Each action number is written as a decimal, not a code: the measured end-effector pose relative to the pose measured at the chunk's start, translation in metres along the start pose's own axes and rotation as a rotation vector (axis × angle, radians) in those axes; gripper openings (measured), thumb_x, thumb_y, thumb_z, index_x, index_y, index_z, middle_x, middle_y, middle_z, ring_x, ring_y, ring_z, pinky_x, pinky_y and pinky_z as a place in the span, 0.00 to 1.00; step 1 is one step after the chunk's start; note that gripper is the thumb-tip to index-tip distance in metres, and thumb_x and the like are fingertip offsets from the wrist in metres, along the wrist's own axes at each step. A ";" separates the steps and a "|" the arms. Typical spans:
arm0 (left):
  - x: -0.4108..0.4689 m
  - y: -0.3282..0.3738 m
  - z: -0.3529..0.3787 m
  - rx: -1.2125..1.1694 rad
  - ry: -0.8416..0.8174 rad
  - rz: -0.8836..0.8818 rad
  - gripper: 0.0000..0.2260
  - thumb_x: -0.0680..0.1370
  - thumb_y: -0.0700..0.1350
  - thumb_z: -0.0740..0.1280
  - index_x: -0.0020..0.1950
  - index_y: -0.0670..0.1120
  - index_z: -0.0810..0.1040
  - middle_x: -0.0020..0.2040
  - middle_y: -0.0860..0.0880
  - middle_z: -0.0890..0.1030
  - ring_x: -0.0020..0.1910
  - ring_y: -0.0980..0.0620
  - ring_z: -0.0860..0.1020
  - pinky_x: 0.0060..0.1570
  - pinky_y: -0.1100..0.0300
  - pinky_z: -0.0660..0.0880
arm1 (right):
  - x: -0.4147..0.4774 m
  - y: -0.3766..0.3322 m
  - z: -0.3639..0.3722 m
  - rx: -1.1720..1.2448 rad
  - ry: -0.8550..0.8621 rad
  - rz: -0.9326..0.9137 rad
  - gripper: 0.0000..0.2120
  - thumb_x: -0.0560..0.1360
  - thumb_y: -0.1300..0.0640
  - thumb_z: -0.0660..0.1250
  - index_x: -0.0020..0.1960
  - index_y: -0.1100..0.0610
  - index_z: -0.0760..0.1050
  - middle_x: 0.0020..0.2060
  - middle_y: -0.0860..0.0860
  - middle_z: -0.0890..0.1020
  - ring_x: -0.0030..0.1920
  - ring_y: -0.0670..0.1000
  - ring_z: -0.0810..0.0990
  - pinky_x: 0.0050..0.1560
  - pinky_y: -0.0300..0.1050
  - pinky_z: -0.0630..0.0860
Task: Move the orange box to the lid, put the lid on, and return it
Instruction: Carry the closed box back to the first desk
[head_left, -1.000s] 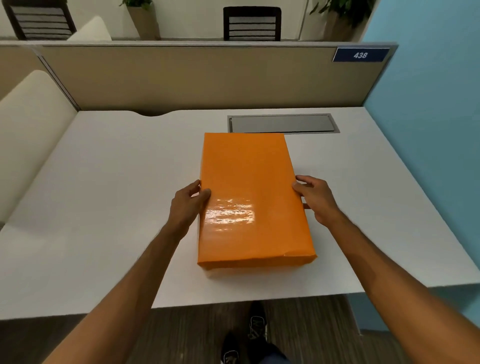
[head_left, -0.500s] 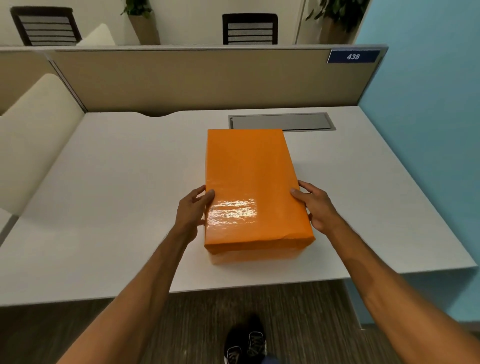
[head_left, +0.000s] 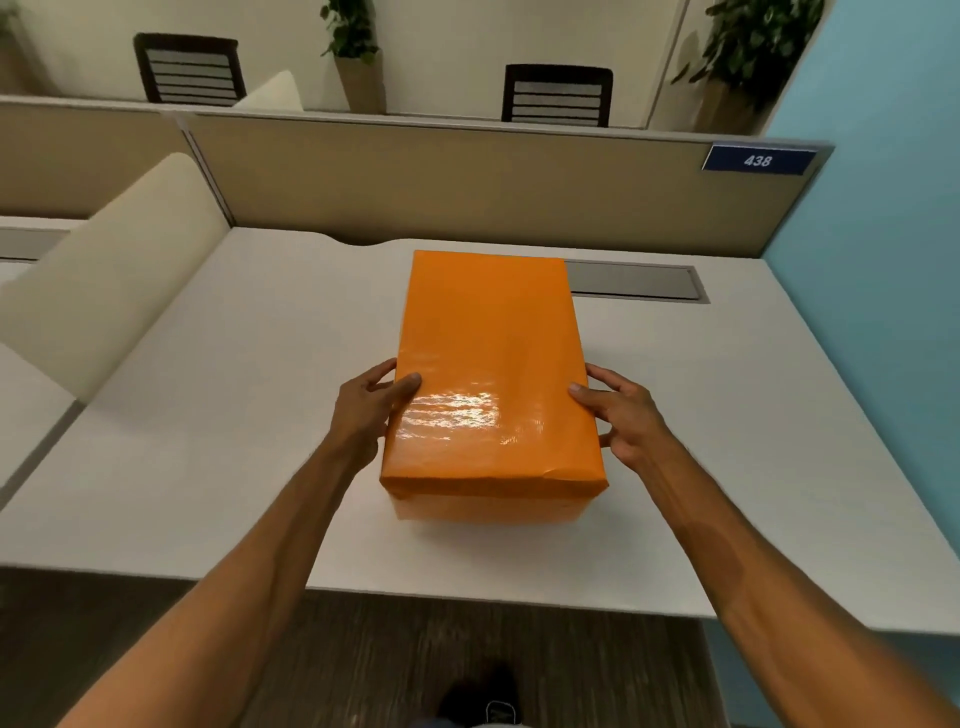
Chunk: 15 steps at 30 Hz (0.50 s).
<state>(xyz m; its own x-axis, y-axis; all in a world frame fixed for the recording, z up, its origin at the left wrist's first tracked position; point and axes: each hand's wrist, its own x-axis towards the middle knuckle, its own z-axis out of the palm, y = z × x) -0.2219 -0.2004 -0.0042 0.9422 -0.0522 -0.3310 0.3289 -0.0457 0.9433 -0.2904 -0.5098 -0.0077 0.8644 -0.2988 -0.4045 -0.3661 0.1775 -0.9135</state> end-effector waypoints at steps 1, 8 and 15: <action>0.000 0.004 -0.004 0.006 0.010 0.013 0.29 0.73 0.52 0.74 0.73 0.50 0.72 0.60 0.47 0.81 0.53 0.45 0.82 0.52 0.43 0.79 | 0.003 -0.003 0.004 0.001 -0.011 -0.004 0.30 0.71 0.55 0.76 0.71 0.49 0.71 0.60 0.51 0.80 0.57 0.57 0.80 0.55 0.68 0.76; 0.001 0.027 -0.044 0.011 0.110 0.046 0.29 0.73 0.50 0.74 0.73 0.48 0.72 0.62 0.45 0.81 0.54 0.43 0.82 0.53 0.41 0.79 | 0.019 -0.021 0.050 -0.011 -0.117 -0.021 0.31 0.70 0.53 0.76 0.71 0.48 0.71 0.56 0.48 0.81 0.55 0.55 0.80 0.50 0.65 0.77; 0.032 0.047 -0.100 0.019 0.158 0.034 0.28 0.74 0.49 0.74 0.73 0.48 0.72 0.62 0.44 0.81 0.54 0.42 0.83 0.50 0.44 0.81 | 0.044 -0.029 0.119 -0.023 -0.156 -0.027 0.31 0.71 0.52 0.76 0.72 0.48 0.71 0.59 0.49 0.80 0.57 0.57 0.79 0.48 0.64 0.77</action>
<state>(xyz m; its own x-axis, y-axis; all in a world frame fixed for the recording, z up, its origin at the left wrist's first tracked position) -0.1700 -0.1041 0.0323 0.9518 0.1033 -0.2890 0.2964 -0.0656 0.9528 -0.2005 -0.4163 0.0063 0.9165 -0.1531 -0.3696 -0.3483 0.1490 -0.9255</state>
